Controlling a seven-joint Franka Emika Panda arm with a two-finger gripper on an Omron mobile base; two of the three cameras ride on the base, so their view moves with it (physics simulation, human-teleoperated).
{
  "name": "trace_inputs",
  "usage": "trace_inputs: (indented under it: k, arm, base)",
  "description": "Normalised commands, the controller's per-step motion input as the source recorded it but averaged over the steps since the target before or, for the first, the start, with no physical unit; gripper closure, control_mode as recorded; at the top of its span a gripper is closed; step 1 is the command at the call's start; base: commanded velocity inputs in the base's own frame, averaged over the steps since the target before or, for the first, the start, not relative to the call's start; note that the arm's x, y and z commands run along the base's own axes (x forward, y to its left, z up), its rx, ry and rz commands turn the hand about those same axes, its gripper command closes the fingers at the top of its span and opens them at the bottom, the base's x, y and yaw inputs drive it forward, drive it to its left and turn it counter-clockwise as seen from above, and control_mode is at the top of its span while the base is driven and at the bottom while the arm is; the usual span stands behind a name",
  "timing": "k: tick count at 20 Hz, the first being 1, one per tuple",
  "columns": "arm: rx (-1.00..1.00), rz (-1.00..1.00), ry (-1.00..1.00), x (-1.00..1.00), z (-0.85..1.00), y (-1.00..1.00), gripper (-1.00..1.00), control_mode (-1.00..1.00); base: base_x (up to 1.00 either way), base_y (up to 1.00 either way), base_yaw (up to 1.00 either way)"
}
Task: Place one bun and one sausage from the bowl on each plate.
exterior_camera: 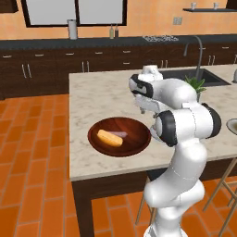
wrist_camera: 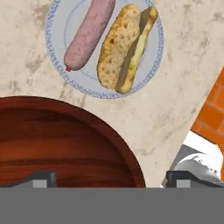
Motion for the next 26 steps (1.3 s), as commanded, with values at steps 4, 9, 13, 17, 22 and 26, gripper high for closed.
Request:
trace_inputs:
  k: [4, 9, 13, 17, 22, 26]
  arm:
    - [-0.05, 0.66, 0.0, -0.47, 0.0, 0.86, -1.0, -1.0]
    - [0.03, 0.83, -0.01, 0.0, -0.18, 0.59, -1.0, -1.0]
    - [0.13, 0.79, -0.02, 0.0, -0.43, 0.59, -1.0, -1.0]
    - [0.15, 0.8, 0.0, 0.21, -0.45, 0.4, -1.0, -1.0]
    - [0.07, 0.63, 0.02, 0.59, -0.53, 0.04, -1.0, -1.0]
    - [-0.08, 0.14, 0.17, 0.16, -0.52, 0.32, -1.0, -1.0]
  base:
    - [0.0, 0.0, 0.0]
    - [0.0, 0.0, 0.0]
    - [0.0, 0.0, 0.0]
    - [0.0, 0.0, 0.0]
    - [0.0, 0.0, 0.0]
    - [0.0, 0.0, 0.0]
